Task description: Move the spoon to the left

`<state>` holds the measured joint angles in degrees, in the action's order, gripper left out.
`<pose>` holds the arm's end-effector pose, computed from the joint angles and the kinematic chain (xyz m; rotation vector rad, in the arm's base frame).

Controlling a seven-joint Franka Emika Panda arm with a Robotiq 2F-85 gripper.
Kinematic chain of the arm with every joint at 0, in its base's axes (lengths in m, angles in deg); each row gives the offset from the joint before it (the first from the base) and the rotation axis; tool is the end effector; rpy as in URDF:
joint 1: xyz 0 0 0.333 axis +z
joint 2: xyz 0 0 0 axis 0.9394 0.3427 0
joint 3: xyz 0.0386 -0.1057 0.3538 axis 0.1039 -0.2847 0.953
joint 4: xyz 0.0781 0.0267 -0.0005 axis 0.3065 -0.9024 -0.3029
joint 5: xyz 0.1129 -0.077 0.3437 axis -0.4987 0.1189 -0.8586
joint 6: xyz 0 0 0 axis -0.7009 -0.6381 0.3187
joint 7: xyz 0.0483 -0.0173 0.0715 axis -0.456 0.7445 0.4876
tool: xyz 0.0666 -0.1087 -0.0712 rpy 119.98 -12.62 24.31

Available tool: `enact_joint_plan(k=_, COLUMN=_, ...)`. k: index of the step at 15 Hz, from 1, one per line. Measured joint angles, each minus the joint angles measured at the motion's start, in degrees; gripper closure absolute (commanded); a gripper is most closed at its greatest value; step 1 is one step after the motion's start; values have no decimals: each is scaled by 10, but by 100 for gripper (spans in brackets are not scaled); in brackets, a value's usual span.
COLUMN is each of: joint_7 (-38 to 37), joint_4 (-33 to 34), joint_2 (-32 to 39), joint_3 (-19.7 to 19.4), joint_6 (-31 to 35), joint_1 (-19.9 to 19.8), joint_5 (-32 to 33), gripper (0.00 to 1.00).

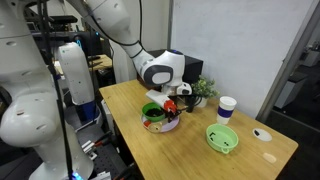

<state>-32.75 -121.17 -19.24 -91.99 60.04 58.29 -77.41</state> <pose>0.4187 -0.1105 0.3117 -3.1077 -0.1148 0.0054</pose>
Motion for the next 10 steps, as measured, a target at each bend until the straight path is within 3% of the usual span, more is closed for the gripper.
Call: enact_joint_plan(k=10, joint_7=-37, joint_4=2, joint_2=-247, joint_3=3, joint_6=-200, joint_1=111, joint_5=0, gripper=94)
